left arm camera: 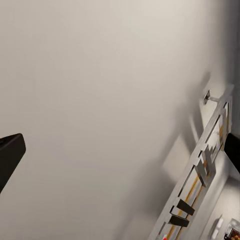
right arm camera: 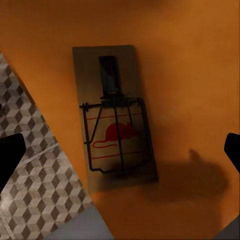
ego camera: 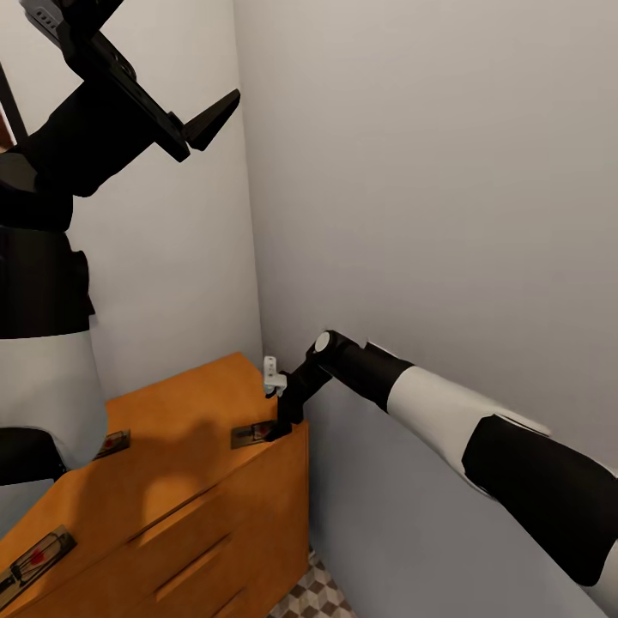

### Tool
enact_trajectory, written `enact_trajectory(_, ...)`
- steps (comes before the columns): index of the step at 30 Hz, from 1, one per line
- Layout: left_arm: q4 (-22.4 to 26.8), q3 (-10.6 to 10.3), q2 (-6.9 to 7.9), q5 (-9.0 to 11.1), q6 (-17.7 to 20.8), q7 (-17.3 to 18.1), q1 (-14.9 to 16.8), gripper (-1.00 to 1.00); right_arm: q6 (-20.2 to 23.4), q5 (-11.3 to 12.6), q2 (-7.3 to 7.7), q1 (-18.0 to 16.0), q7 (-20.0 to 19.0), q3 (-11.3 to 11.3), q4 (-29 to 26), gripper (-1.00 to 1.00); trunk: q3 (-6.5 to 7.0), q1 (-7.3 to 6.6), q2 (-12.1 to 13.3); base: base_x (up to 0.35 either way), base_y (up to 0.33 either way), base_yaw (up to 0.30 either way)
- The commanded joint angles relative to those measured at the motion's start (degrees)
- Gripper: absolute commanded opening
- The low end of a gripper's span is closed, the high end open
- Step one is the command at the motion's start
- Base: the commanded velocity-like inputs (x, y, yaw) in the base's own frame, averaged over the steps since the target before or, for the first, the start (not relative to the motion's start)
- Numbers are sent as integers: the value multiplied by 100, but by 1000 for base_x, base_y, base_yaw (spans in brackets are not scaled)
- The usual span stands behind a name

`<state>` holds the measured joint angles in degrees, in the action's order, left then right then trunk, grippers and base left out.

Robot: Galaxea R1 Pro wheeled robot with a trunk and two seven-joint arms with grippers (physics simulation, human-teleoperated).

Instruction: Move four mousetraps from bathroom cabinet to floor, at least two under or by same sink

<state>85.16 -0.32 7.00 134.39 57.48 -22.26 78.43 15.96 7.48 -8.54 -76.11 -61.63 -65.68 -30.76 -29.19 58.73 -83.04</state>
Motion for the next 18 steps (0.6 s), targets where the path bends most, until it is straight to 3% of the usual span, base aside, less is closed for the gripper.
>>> enact_trajectory(1,0,-3,4,61,0,-51,5,100,57,61,-2,29,2,-30,0,100,-6,0,-4,0,0,0)
enact_trajectory(18,0,-3,4,61,0,-51,5,100,50,68,-8,215,16,-24,12,100,-6,0,-4,0,0,0)
